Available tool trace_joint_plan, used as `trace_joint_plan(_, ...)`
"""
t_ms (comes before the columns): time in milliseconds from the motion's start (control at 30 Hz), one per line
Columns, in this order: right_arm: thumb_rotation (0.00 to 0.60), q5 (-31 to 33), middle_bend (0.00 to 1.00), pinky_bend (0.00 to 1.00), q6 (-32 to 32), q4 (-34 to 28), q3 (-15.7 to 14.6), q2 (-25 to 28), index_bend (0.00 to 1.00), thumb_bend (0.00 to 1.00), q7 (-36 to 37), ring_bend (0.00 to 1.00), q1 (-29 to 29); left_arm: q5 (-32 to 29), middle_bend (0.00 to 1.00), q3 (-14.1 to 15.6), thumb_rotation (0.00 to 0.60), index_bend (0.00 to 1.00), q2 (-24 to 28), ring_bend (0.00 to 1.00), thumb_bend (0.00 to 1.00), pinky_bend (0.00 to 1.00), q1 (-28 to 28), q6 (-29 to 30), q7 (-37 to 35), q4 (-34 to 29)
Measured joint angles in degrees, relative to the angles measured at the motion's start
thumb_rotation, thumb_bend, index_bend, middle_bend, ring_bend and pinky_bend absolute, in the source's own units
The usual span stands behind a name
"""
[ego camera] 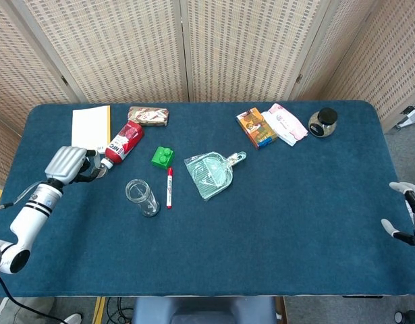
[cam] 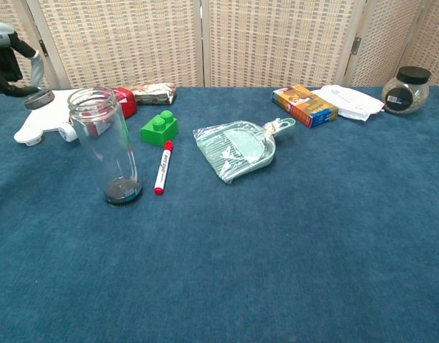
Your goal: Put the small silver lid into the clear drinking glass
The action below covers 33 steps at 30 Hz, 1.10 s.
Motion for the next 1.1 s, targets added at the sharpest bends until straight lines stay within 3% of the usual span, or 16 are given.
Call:
trace_joint_plan(633,0.600,0.20,0.26,0.33,-0.03,-0.53,-0.17,0.28,0.26,0.16,-0.29,0.20,-0.26,5.46,1.00,-2.16,0.600,0.68,3.66,1.00,0.45,1.00,0.03,7.51,-9.00,-8.44)
trace_joint_plan(1100,0.600,0.12,0.26,0.33,0.27,-1.11,-0.28,0.45,0.26,0.16,-0.77,0.20,-0.51,11.87,1.00,-0.30,0.600,0.68,4.71,1.00,0.45,1.00,-0.05,12.12,-7.11,-14.37)
